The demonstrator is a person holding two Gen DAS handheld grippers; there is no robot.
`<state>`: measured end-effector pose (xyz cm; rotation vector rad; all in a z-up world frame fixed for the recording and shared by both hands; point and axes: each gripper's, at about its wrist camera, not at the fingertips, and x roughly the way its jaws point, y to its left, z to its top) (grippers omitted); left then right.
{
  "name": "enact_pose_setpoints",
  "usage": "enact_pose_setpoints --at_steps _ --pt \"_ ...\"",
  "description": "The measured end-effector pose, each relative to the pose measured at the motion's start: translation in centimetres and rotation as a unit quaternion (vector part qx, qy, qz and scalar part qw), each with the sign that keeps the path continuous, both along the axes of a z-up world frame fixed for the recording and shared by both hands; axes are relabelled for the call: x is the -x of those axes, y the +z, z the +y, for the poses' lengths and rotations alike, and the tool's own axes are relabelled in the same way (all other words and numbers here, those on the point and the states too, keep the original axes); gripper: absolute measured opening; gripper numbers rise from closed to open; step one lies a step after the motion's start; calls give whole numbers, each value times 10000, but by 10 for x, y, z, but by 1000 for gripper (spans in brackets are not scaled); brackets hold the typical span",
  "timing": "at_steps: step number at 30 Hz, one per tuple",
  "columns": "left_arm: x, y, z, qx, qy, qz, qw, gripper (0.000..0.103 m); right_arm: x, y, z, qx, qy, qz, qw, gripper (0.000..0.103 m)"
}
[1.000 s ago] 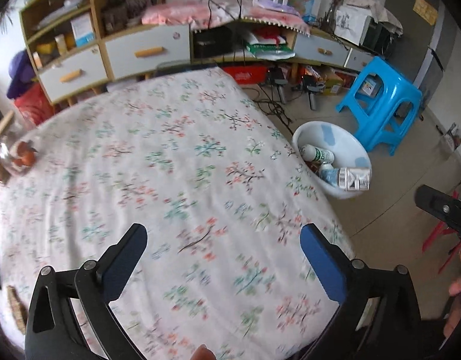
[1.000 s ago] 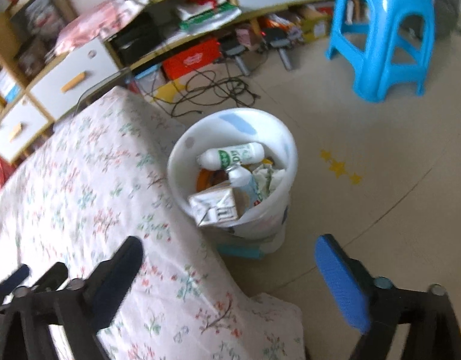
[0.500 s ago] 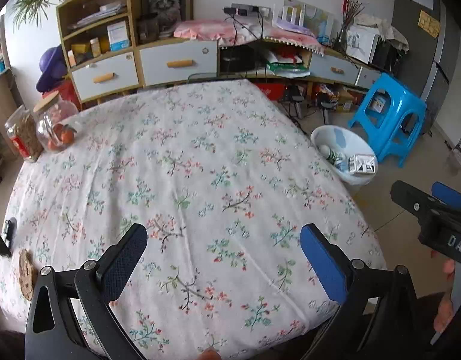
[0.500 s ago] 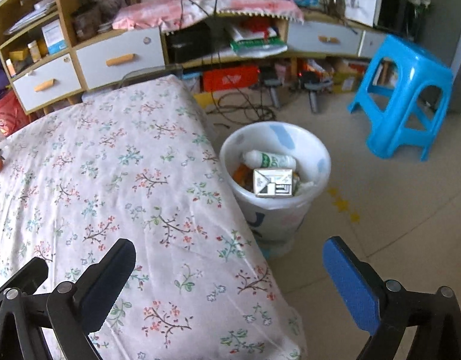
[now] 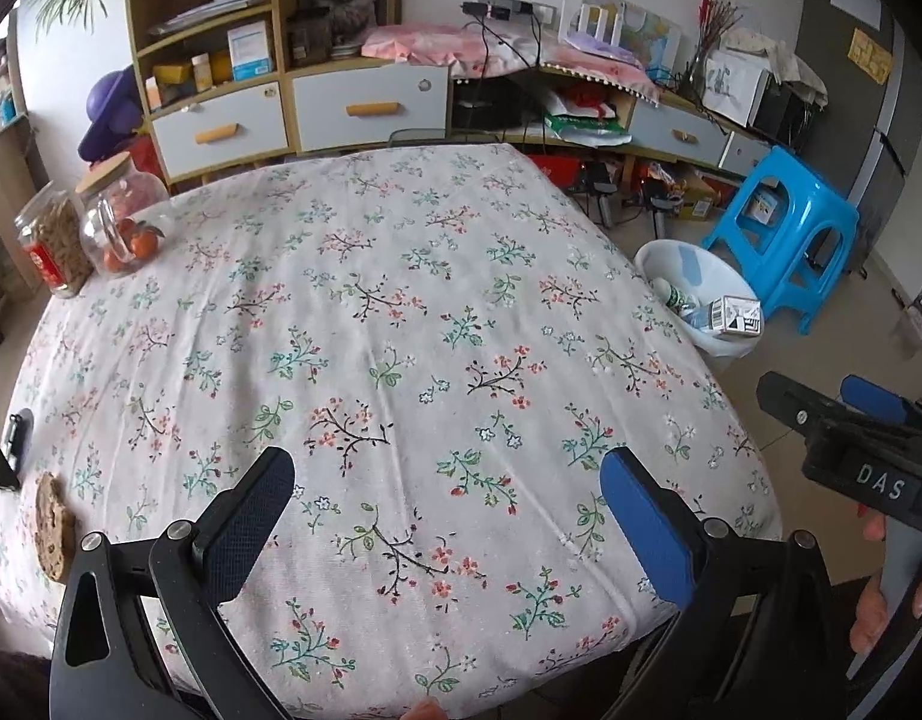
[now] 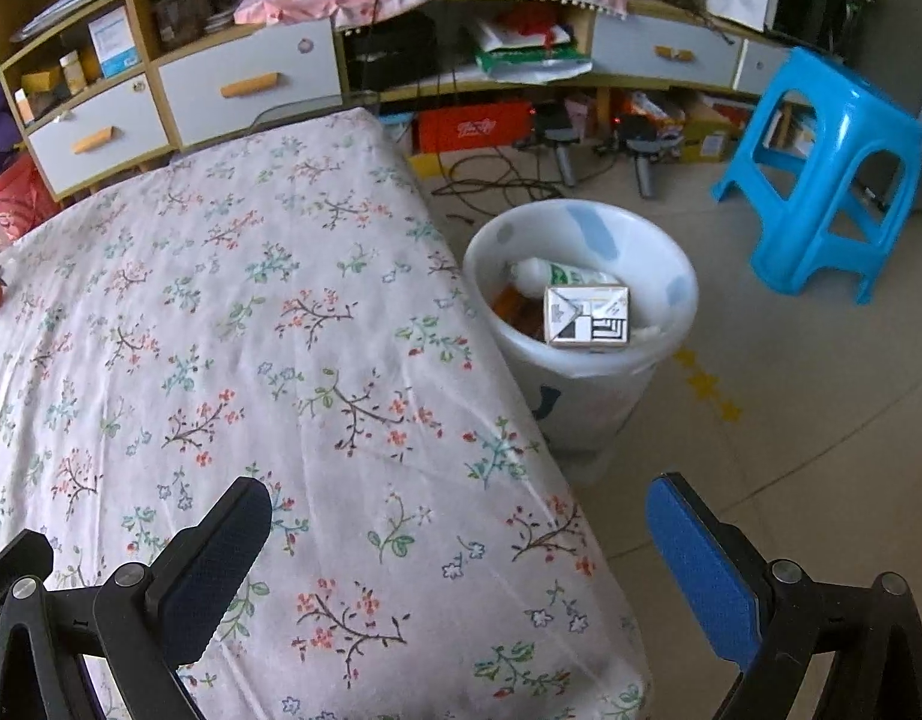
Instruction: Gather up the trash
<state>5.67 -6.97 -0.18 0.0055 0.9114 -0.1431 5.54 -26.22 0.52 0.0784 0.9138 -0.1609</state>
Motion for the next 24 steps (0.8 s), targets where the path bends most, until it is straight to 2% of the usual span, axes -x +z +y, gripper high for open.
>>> enact_pose_setpoints --at_steps 24 --pt "6 5 -5 50 -31 -67 10000 103 1 1 4 -118 69 -35 9999 102"
